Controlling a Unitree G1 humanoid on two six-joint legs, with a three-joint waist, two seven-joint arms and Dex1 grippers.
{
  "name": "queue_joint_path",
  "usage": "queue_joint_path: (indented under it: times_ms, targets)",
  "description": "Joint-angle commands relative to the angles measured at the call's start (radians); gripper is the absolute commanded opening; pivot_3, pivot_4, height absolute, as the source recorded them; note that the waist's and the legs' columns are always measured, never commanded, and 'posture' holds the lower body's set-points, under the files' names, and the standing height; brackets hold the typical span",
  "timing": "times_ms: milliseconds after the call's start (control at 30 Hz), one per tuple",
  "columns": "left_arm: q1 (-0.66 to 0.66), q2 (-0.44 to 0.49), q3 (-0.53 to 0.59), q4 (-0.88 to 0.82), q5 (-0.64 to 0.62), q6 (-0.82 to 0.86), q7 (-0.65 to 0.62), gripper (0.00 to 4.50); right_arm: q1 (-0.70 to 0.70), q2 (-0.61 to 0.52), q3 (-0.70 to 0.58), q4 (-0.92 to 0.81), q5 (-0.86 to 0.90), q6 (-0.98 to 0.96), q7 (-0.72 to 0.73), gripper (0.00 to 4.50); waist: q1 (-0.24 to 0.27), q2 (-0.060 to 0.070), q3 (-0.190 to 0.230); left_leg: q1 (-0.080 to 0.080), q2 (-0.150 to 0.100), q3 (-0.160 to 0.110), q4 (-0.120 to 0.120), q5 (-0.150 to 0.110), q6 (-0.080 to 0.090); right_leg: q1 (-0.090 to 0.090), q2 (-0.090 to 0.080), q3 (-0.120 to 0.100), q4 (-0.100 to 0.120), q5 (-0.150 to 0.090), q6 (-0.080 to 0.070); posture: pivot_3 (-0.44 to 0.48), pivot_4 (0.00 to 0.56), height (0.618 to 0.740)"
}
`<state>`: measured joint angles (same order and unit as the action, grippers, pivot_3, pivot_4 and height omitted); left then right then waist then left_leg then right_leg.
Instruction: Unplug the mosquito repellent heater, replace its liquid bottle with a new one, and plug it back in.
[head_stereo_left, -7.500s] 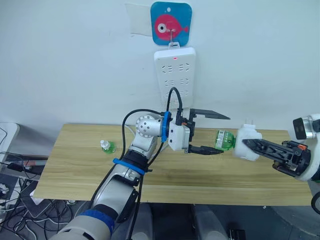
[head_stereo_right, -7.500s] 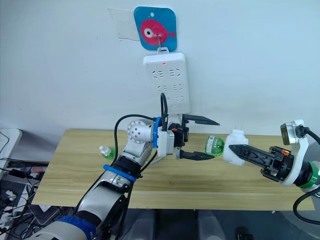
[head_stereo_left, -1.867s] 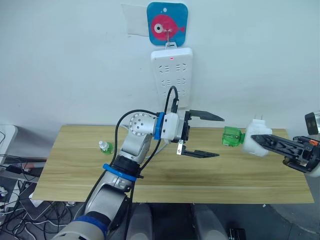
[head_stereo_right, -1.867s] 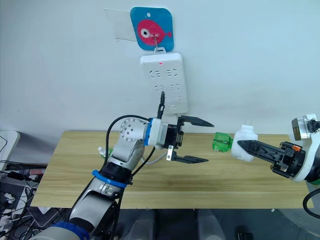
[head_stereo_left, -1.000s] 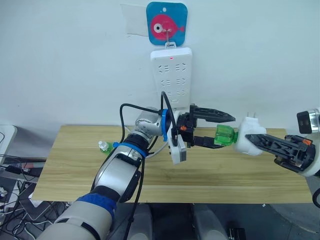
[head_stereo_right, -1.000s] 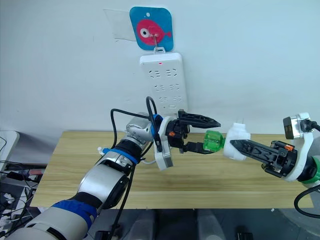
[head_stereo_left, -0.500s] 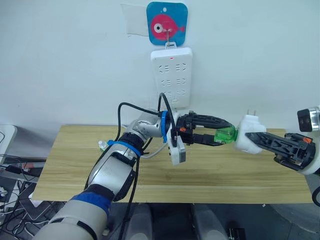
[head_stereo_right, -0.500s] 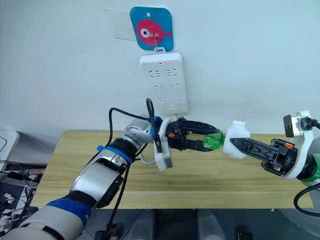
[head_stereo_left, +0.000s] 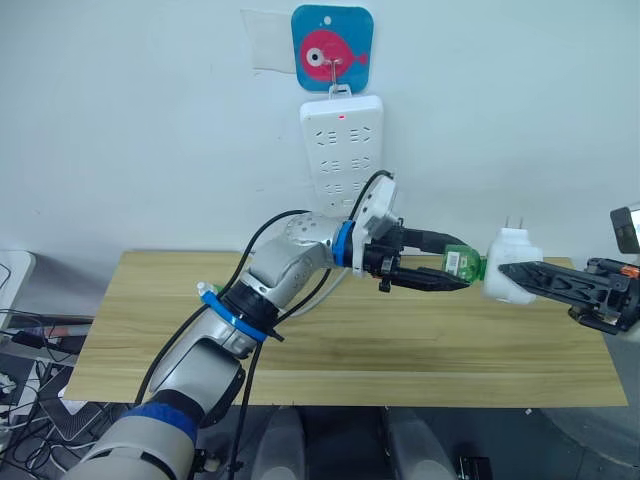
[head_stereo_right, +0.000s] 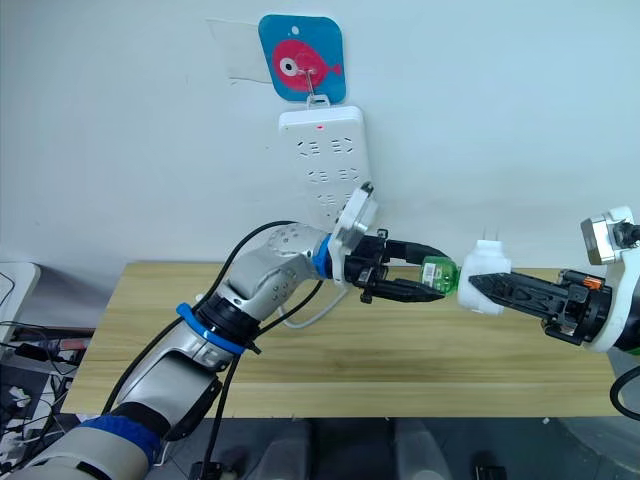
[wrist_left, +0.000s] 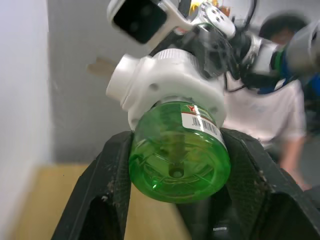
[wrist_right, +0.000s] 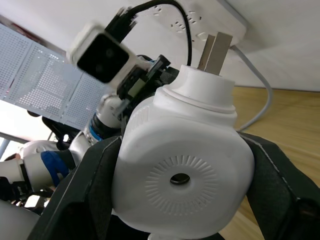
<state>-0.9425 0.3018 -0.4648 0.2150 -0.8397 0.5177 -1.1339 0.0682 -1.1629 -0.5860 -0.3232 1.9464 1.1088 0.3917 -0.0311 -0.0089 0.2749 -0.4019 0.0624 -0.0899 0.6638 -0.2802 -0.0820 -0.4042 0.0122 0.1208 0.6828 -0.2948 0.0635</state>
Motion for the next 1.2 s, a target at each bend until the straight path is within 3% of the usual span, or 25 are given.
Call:
queue_joint_path:
  times_ms: [33, 200, 333, 667, 867, 1033, 1200]
  targets:
    - [-0.06, -0.014, 0.115, 0.011, -0.182, 0.415, 0.083, 2.27, 0.02, -0.02, -0.044, -0.033, 0.026, 0.03, 0.031, 3.17, -0.001, 0.0, 0.0, 0.0, 0.0, 0.0, 0.0, 0.0, 0.0, 0.0, 0.0, 0.0, 0.0, 0.0, 0.0, -0.002, 0.228, 0.74]
    - [-0.132, -0.04, 0.219, 0.184, -0.288, 0.889, 0.155, 2.27, 0.036, -0.032, -0.079, -0.024, 0.026, 0.049, 0.055, 3.17, -0.003, 0.0, 0.0, 0.0, -0.001, 0.0, 0.0, 0.0, 0.0, 0.0, 0.0, 0.0, 0.0, 0.0, 0.0, -0.01, 0.232, 0.74]
    - [-0.163, -0.062, 0.303, 0.285, -0.282, 1.055, 0.162, 2.27, 0.048, -0.038, -0.11, -0.015, 0.026, 0.069, 0.073, 3.17, -0.003, 0.0, 0.0, 0.0, -0.001, 0.0, 0.0, 0.0, 0.0, 0.0, 0.0, 0.0, 0.0, 0.0, 0.0, -0.021, 0.235, 0.74]
    - [-0.134, -0.095, 0.413, 0.247, -0.197, 1.034, 0.207, 2.27, 0.102, -0.035, -0.19, 0.028, 0.026, 0.093, 0.078, 3.17, -0.001, 0.0, 0.0, 0.0, -0.001, 0.001, 0.0, 0.002, -0.004, 0.0, 0.0, 0.0, 0.0, 0.0, 0.0, -0.02, 0.242, 0.74]
    - [-0.045, 0.001, 0.365, 0.091, -0.164, 0.921, 0.055, 2.27, 0.198, -0.016, -0.283, 0.048, -0.065, 0.149, 0.084, 3.17, -0.002, 0.0, 0.0, 0.001, -0.001, 0.002, -0.001, 0.002, -0.004, 0.0, 0.0, 0.002, -0.001, 0.0, 0.0, -0.011, 0.258, 0.74]
    - [-0.004, 0.012, 0.365, 0.046, -0.138, 0.85, 0.022, 2.27, 0.2, 0.0, -0.201, 0.01, -0.253, 0.105, -0.01, 3.17, 0.0, -0.001, 0.0, 0.001, -0.001, 0.002, 0.0, 0.002, -0.004, 0.0, 0.0, 0.002, -0.001, 0.0, 0.0, -0.006, 0.263, 0.74]
    - [0.031, 0.016, 0.352, 0.007, -0.098, 0.775, -0.002, 2.27, 0.144, 0.008, -0.022, 0.005, -0.548, 0.059, -0.145, 3.17, 0.0, -0.001, 0.001, 0.001, -0.001, 0.002, -0.001, 0.002, -0.004, -0.001, 0.0, 0.002, -0.001, 0.0, 0.001, -0.001, 0.273, 0.74]
